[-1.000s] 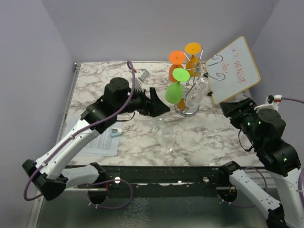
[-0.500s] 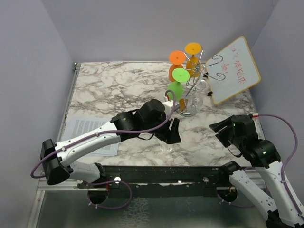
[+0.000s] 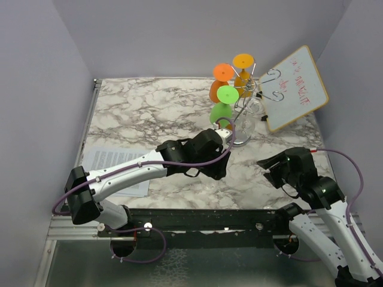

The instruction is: Place the wine glass upside down on the wine glass rack

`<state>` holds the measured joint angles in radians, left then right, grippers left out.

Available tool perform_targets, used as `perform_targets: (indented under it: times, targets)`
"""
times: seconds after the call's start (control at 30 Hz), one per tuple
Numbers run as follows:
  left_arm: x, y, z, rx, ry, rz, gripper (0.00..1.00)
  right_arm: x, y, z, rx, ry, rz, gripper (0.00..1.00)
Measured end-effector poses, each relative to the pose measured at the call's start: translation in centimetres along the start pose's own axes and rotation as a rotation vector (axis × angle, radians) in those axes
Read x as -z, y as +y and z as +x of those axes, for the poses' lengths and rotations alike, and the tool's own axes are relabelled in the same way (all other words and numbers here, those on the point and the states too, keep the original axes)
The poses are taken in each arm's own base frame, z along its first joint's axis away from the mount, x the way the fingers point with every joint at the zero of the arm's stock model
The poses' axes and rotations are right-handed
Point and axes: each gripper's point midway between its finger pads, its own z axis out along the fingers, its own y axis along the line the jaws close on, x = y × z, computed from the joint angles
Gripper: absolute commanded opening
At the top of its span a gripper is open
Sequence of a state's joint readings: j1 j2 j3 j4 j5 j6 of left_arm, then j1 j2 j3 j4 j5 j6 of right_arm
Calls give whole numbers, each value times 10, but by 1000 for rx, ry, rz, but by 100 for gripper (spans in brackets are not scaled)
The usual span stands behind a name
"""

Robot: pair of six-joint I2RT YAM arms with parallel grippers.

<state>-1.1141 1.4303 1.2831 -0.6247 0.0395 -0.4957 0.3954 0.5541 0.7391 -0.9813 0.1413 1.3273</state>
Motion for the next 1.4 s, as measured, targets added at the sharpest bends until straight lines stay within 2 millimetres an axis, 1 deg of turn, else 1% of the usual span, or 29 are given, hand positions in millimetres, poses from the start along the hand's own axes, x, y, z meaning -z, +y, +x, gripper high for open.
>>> perform_targets:
  times: [0.13,0.27,0.4,0.53,0.73,0.8,1.0,1.07,1.2,1.33,1.4]
  targets:
    - [2,1,-6,-15,-15,-15,53,-2,4,1,-7,4,-7,59]
    - [9,-6,-18,-28,-41,3,56,-5,5,1,-7,6,-2,59]
    - [16,-13,-30,-38,-73,22,57,-7,6,1,-7,7,-1,59]
    - [18,-11,-32,-45,-83,16,57,-8,7,1,-7,7,-2,59]
    - [16,-9,-30,-52,-75,5,53,-9,7,1,-7,8,2,58]
    - [12,-5,-26,-53,-58,-9,51,-9,7,1,-7,8,2,58]
    - [-5,14,-7,-52,16,-95,50,-9,7,1,-8,7,3,58]
    - [-9,17,-3,-53,32,-109,47,-9,7,1,-8,7,3,58]
    - [-12,20,2,-53,49,-117,36,-10,5,2,-14,9,7,58]
    - [-19,22,6,-57,70,-125,23,-12,1,4,-21,19,15,58]
    - [-23,23,9,-62,85,-127,14,-15,0,8,-32,33,16,58]
